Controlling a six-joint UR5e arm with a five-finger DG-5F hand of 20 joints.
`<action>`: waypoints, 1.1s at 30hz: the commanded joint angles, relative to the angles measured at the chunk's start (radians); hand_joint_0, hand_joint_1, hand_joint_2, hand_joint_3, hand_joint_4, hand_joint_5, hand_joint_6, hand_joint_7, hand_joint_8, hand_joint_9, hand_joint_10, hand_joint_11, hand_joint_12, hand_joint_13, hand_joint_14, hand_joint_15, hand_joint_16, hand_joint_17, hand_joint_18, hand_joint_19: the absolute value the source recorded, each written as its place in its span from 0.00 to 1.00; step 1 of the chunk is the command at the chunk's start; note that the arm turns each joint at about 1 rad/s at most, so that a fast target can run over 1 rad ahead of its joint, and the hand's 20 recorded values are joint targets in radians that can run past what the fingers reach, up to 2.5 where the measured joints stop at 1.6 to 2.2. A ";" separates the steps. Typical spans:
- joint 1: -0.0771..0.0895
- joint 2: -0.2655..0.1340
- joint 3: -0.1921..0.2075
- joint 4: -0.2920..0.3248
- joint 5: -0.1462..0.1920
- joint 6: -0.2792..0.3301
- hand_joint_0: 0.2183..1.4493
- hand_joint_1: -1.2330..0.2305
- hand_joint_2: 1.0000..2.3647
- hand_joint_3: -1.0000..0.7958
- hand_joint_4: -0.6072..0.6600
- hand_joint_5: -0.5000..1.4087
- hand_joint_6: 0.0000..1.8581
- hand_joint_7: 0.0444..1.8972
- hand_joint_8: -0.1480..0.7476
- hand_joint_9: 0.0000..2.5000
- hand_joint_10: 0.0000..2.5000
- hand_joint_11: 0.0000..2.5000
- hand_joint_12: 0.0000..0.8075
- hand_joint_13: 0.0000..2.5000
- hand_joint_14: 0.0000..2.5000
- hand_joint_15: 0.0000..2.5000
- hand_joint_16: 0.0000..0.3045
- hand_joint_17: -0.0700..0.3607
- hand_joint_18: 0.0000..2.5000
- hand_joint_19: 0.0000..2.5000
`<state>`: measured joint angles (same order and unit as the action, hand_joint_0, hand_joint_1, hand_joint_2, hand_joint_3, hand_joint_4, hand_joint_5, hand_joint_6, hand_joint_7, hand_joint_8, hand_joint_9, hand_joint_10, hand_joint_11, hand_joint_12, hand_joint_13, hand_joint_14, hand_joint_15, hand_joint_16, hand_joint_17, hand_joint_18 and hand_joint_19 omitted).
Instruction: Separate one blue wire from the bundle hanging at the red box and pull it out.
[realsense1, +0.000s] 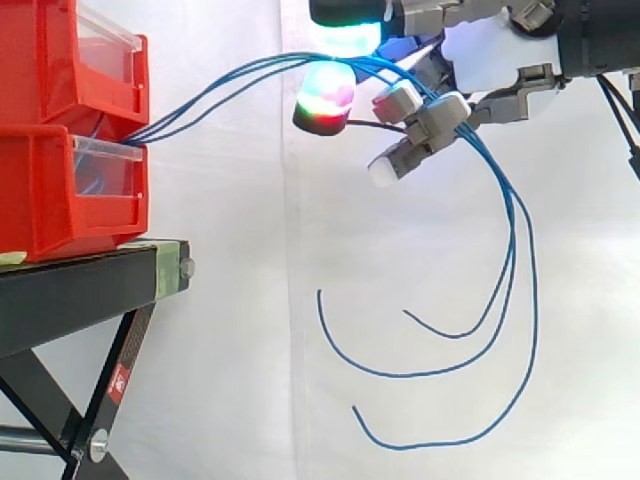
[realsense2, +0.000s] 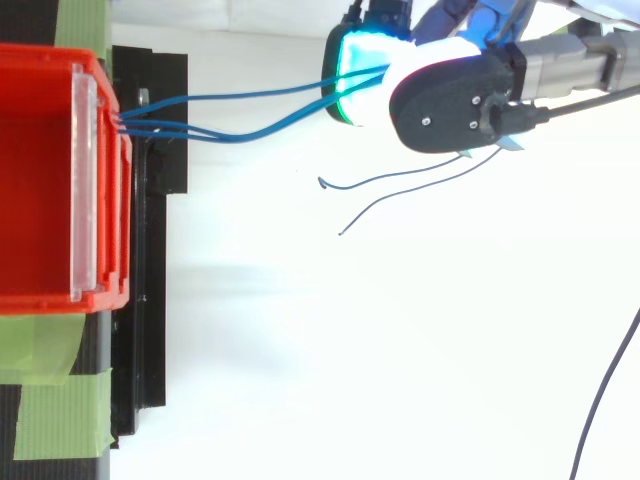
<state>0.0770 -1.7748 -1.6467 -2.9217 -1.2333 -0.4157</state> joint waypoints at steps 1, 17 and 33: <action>0.001 0.000 0.001 0.001 0.000 0.000 0.29 0.47 0.01 0.41 0.59 0.21 0.40 0.55 0.59 0.55 0.01 0.42 0.53 0.62 0.01 0.50 0.18 0.44 0.34 0.18; 0.001 0.000 0.001 -0.002 0.000 0.000 0.31 0.50 0.01 0.42 0.62 0.22 0.36 0.57 0.59 0.55 0.01 0.42 0.53 0.62 0.01 0.49 0.18 0.44 0.33 0.18; 0.001 0.000 -0.001 -0.002 0.000 0.000 0.33 0.47 0.01 0.46 0.65 0.23 0.33 0.63 0.62 0.57 0.01 0.42 0.57 0.63 0.01 0.48 0.19 0.46 0.35 0.17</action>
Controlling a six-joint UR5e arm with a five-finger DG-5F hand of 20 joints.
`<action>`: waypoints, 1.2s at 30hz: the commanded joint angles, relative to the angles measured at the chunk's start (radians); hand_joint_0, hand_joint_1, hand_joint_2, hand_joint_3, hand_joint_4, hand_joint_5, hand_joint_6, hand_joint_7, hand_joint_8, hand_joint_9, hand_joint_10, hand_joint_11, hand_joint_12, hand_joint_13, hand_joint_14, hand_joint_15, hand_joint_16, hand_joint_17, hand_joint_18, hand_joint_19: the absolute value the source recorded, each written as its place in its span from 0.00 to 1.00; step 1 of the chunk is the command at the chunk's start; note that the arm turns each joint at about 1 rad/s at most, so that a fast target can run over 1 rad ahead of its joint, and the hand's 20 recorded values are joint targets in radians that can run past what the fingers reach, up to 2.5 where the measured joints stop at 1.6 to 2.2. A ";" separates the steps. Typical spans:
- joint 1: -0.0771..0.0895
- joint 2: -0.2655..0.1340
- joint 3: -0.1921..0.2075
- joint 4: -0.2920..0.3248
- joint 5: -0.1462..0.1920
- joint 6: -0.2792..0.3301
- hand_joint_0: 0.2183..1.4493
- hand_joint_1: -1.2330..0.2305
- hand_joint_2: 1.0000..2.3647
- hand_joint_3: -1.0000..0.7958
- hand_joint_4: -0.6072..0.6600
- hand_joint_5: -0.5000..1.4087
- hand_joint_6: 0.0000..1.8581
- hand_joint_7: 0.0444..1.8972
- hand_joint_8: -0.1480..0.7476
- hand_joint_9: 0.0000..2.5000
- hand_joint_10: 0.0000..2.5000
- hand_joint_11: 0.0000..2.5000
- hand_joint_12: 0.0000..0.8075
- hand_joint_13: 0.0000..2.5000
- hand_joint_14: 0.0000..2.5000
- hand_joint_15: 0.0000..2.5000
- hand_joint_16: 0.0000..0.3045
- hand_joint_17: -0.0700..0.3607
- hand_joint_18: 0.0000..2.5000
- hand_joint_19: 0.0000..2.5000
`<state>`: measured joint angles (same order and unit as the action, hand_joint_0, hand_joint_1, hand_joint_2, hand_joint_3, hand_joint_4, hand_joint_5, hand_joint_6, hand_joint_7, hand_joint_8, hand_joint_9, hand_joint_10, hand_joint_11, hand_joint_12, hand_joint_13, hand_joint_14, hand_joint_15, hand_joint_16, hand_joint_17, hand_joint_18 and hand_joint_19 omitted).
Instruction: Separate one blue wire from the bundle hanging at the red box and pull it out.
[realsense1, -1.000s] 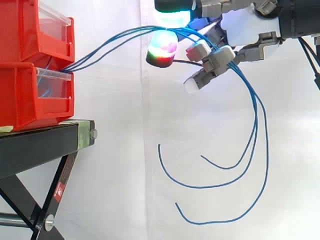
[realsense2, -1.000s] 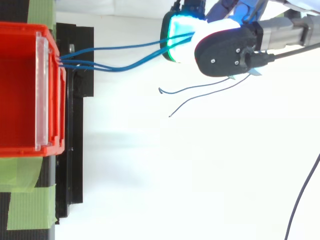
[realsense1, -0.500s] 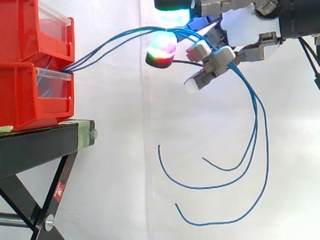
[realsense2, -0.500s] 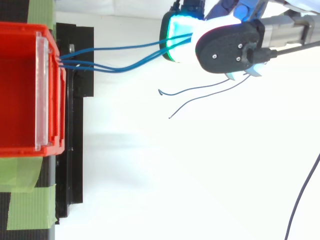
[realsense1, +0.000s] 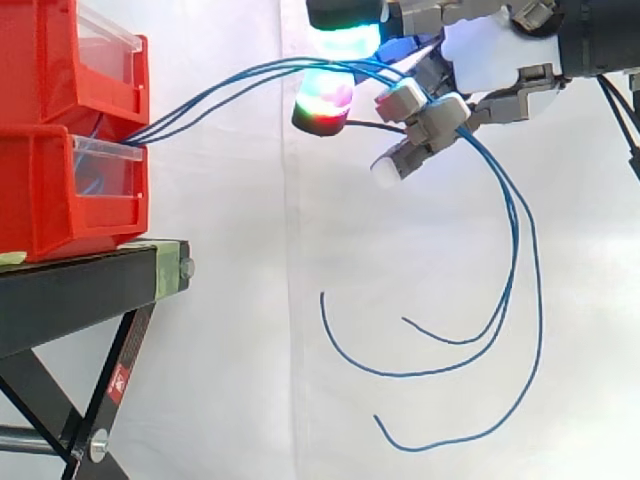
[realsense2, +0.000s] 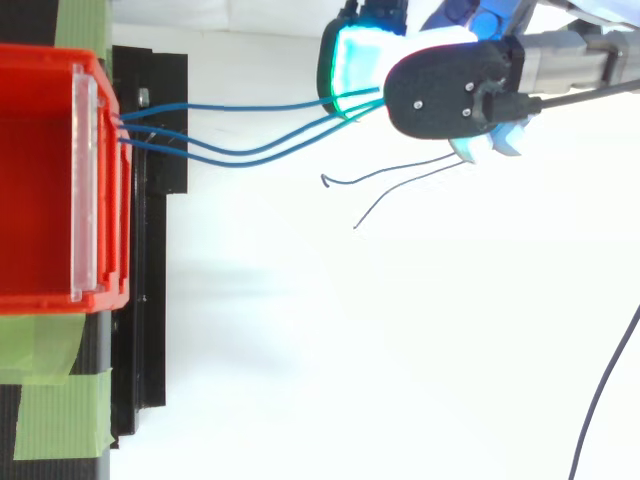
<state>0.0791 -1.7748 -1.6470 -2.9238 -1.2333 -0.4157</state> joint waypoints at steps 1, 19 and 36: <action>0.001 0.000 0.001 0.000 0.000 0.000 0.33 0.47 0.01 0.45 0.65 0.23 0.32 0.64 0.61 0.57 0.01 0.43 0.57 0.62 0.01 0.49 0.19 0.46 0.35 0.17; 0.004 0.000 0.000 -0.031 -0.003 0.002 0.23 0.43 0.00 0.28 0.67 0.21 0.36 0.59 0.62 0.54 0.01 0.43 0.58 0.61 0.01 0.48 0.20 0.48 0.35 0.17; 0.004 0.000 0.001 -0.029 -0.002 0.005 0.29 0.33 0.01 0.38 0.64 0.19 0.45 0.50 0.59 0.53 0.01 0.46 0.55 0.58 0.01 0.48 0.18 0.44 0.33 0.17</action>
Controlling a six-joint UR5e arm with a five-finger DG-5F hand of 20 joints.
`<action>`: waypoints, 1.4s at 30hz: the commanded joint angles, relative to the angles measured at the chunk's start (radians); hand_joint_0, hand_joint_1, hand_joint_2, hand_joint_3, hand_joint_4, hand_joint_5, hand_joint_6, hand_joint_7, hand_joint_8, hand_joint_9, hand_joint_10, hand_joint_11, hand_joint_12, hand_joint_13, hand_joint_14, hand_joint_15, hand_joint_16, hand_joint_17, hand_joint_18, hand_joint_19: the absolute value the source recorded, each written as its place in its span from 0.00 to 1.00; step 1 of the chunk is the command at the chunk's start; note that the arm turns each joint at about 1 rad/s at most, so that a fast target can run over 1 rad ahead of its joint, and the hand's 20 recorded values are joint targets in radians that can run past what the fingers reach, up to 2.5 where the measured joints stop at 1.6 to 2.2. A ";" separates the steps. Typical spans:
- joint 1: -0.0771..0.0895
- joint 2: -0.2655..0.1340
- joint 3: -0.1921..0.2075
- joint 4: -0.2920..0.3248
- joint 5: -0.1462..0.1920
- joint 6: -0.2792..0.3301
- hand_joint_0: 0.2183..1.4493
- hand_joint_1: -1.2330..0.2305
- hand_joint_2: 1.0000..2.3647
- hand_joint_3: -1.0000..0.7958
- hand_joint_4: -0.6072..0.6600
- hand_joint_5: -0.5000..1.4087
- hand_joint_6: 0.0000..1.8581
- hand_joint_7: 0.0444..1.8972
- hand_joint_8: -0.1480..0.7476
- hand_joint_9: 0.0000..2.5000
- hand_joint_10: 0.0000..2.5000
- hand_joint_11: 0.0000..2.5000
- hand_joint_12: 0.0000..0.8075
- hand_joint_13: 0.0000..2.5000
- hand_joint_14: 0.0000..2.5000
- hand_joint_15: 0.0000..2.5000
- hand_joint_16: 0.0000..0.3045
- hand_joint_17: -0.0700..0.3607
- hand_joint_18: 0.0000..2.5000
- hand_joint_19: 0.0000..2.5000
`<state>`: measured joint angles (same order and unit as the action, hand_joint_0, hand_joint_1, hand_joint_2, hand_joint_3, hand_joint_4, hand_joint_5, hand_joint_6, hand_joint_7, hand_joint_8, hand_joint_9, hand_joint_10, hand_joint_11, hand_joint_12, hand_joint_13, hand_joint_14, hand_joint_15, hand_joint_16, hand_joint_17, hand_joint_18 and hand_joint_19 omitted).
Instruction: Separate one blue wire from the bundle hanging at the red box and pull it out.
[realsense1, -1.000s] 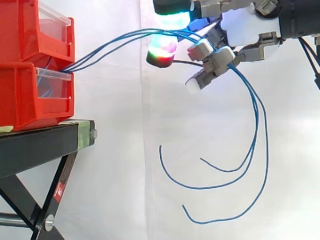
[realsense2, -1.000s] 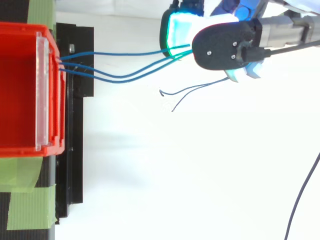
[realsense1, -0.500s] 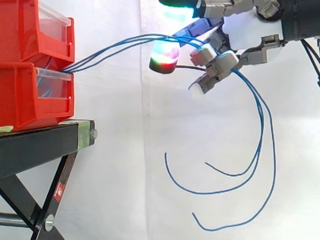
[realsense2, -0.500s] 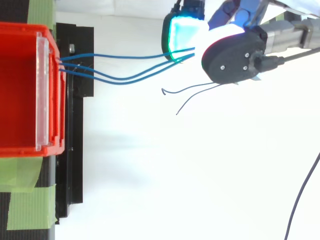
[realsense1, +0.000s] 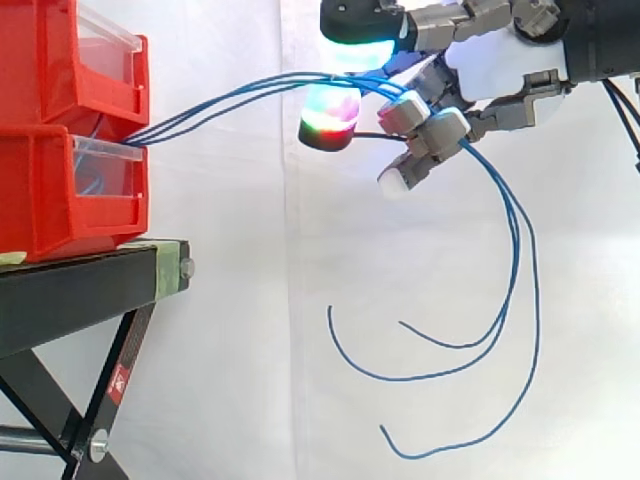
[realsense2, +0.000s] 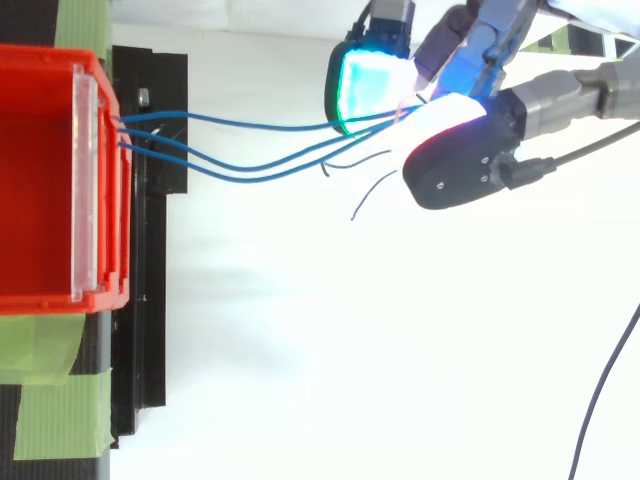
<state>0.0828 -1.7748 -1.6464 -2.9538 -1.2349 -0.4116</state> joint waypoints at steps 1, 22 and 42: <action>0.000 0.000 -0.001 0.001 0.000 0.001 0.30 0.34 0.01 0.39 0.63 0.19 0.45 0.50 0.59 0.53 0.01 0.45 0.55 0.59 0.01 0.49 0.17 0.44 0.33 0.18; 0.000 0.000 -0.001 -0.005 -0.001 0.030 0.30 0.34 0.02 0.51 0.57 0.19 0.48 0.52 0.63 0.57 0.01 0.46 0.59 0.61 0.01 0.48 0.19 0.46 0.37 0.16; 0.000 0.000 0.000 -0.022 -0.001 0.119 0.29 0.27 0.01 0.52 0.66 0.17 0.50 0.46 0.63 0.49 0.01 0.48 0.62 0.56 0.01 0.47 0.21 0.50 0.34 0.16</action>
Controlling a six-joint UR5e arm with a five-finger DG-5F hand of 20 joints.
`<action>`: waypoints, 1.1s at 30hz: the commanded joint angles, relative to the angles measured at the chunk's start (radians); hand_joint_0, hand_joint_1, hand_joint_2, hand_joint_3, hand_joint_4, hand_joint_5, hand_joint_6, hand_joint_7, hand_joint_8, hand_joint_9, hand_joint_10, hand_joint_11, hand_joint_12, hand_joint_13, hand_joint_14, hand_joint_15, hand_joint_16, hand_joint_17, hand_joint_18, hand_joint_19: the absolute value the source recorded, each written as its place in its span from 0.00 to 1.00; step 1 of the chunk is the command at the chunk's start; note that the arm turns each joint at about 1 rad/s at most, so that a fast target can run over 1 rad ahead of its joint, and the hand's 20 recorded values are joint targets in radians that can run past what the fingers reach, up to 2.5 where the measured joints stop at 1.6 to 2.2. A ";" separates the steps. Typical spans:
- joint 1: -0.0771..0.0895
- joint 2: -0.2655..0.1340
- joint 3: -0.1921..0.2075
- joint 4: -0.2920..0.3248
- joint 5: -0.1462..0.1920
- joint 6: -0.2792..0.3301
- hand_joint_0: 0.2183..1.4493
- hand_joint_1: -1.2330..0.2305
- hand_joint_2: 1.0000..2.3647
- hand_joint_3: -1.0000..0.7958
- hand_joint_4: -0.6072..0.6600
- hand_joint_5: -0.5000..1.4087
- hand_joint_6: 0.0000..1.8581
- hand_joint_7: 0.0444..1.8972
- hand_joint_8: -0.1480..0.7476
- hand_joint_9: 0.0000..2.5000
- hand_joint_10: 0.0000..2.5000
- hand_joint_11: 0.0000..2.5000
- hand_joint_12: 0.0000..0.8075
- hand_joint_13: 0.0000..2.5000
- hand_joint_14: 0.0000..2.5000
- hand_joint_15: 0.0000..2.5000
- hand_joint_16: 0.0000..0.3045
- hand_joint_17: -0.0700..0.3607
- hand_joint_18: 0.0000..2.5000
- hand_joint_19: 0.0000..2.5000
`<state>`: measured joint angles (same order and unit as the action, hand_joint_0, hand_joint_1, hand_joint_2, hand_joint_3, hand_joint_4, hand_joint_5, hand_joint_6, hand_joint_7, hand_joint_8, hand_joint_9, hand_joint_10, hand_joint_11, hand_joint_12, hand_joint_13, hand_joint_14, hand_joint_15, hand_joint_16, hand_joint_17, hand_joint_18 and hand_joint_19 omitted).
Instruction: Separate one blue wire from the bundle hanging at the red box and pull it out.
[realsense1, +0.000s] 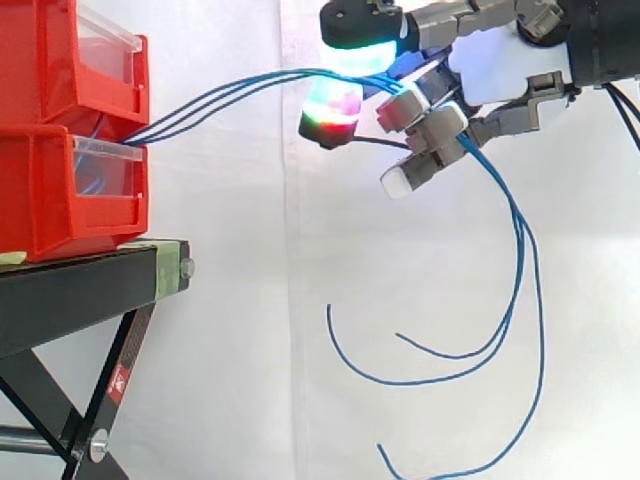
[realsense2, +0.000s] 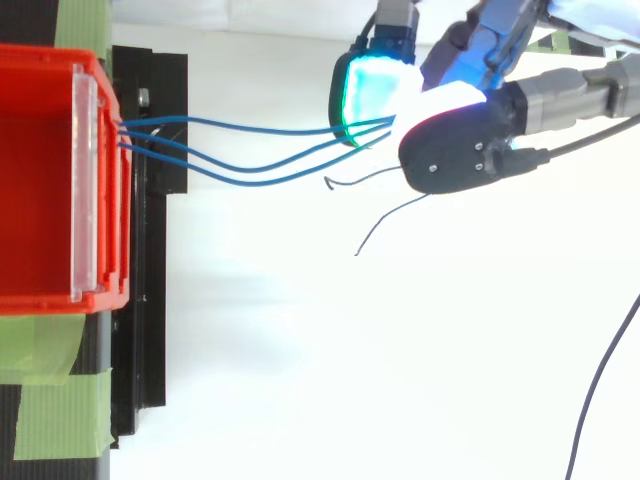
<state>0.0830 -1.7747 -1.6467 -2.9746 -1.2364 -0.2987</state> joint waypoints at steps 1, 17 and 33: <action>0.000 0.000 0.001 -0.003 0.000 0.009 0.29 0.26 0.01 0.52 0.67 0.16 0.50 0.46 0.62 0.48 0.01 0.48 0.62 0.56 0.01 0.47 0.21 0.50 0.34 0.16; 0.000 0.000 0.001 -0.003 0.002 0.010 0.30 0.20 0.01 0.50 0.70 0.14 0.50 0.46 0.59 0.38 0.01 0.47 0.57 0.50 0.01 0.46 0.21 0.49 0.30 0.15; 0.000 0.000 -0.001 0.000 0.000 0.029 0.32 0.14 0.01 0.38 0.70 0.13 0.49 0.46 0.58 0.36 0.01 0.46 0.56 0.49 0.01 0.46 0.20 0.48 0.29 0.15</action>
<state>0.0830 -1.7748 -1.6469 -2.9747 -1.2363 -0.2789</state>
